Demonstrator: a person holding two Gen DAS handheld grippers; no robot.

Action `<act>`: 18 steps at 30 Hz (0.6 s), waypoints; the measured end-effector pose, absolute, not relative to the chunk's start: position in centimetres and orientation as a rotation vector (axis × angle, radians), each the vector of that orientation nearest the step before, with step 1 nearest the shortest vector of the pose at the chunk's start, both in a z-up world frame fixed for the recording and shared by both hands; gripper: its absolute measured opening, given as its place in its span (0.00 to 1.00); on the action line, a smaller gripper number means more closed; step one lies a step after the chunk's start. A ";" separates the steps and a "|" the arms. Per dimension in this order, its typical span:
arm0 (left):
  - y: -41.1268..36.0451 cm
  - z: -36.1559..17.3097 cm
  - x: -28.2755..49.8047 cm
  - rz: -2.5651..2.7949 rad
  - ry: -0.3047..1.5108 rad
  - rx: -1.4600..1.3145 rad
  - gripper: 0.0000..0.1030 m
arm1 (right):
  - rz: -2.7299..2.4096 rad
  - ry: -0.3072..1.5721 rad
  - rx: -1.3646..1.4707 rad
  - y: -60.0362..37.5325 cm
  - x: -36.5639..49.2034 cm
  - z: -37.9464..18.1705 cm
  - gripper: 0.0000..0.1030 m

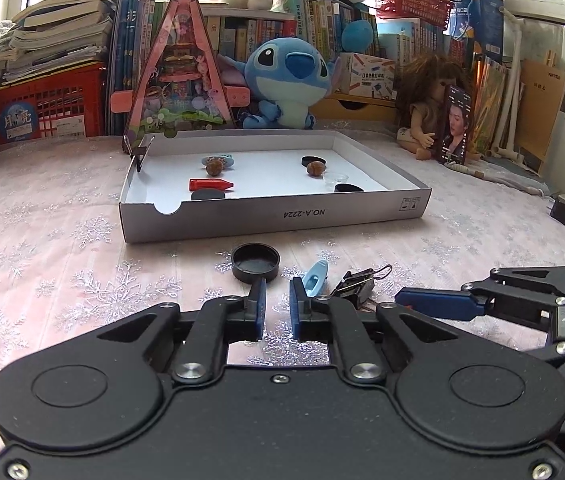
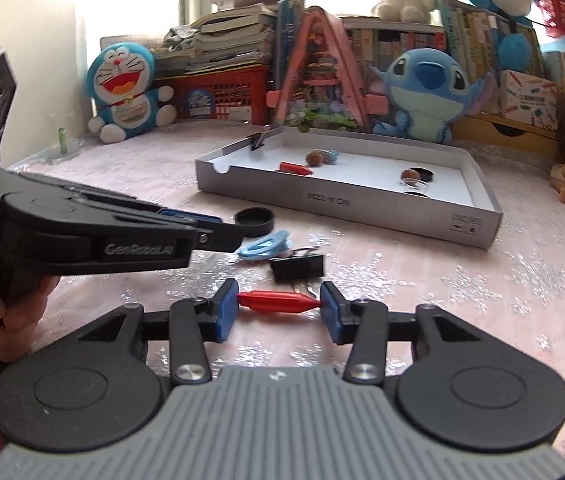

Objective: Organize rigid objects
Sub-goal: 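Close the left gripper on the light blue hair clip while the right grasps the red crayon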

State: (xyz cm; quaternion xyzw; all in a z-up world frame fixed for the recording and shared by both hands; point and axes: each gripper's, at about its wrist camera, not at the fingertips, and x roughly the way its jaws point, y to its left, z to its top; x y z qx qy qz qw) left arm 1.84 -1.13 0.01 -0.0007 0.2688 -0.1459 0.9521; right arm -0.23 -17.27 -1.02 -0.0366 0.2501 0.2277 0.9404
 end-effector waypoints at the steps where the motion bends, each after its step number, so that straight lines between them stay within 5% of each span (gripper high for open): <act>1: -1.2 0.0 1.8 -0.301 0.546 0.001 0.13 | 0.450 0.509 -0.068 -17.7 -0.2 -1.0 0.48; 18: -3.8 -0.7 3.5 -0.360 0.572 0.057 0.14 | 0.300 0.498 -0.004 -21.4 0.8 -1.3 0.48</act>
